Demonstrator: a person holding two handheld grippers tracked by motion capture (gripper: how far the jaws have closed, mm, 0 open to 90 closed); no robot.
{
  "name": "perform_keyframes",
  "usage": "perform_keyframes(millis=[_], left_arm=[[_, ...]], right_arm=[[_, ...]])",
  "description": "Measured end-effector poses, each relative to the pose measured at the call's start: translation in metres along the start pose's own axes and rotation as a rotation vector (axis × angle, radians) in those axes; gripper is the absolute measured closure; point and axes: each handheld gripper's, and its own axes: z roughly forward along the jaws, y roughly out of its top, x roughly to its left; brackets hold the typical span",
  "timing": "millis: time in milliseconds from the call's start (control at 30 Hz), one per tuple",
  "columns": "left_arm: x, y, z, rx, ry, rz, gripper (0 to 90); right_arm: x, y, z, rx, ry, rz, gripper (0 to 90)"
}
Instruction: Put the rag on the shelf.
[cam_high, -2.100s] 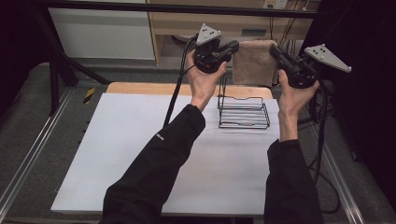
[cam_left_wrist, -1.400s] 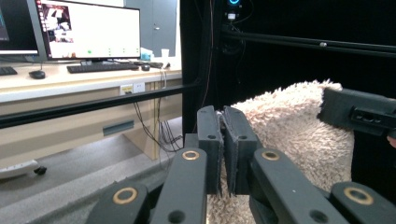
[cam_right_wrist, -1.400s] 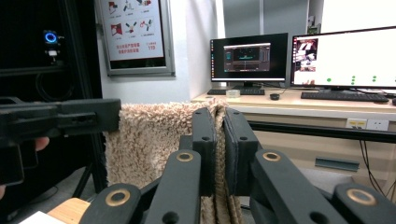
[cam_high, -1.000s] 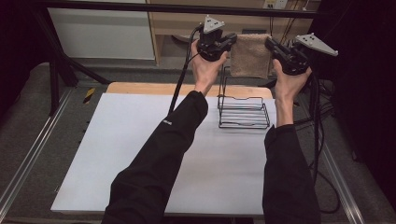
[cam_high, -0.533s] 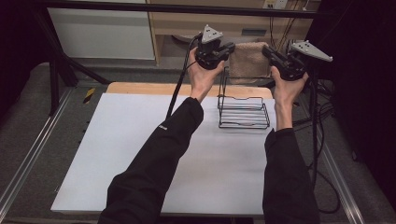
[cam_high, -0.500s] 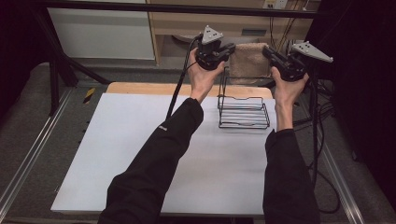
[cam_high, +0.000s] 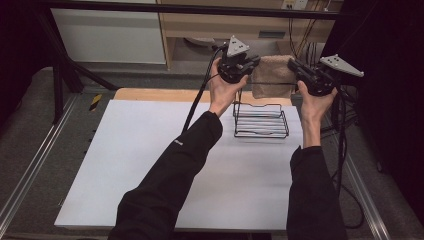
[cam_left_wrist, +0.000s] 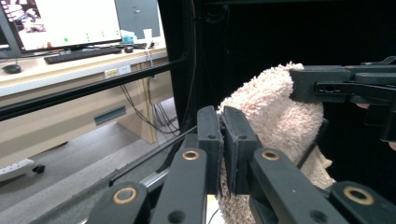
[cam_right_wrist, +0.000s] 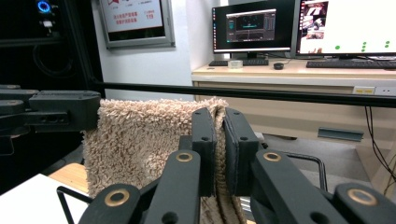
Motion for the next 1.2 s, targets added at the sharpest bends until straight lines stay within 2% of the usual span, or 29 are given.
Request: perform_keyframes(millis=[400,700,867,1033,1200], left_arm=[[-0.011,-0.005,-0.009,0.004,-0.034,0.043,85.7],[-0.02,-0.011,-0.014,0.025,-0.069,0.051,85.7],[-0.023,-0.018,-0.016,0.036,-0.093,0.038,85.7],[-0.029,-0.023,-0.017,0.056,-0.096,0.064,85.7],[-0.032,-0.027,-0.017,0.079,-0.106,0.057,85.5]], right_arm=[[0.002,-0.009,-0.01,-0.009,-0.001,-0.005,83.7],[0.005,-0.013,-0.02,-0.005,-0.005,-0.006,83.0],[0.006,-0.017,-0.025,-0.004,0.004,-0.014,82.2],[0.006,-0.023,-0.031,-0.016,0.019,-0.006,80.9],[0.007,-0.025,-0.035,-0.006,0.028,-0.01,81.6]])
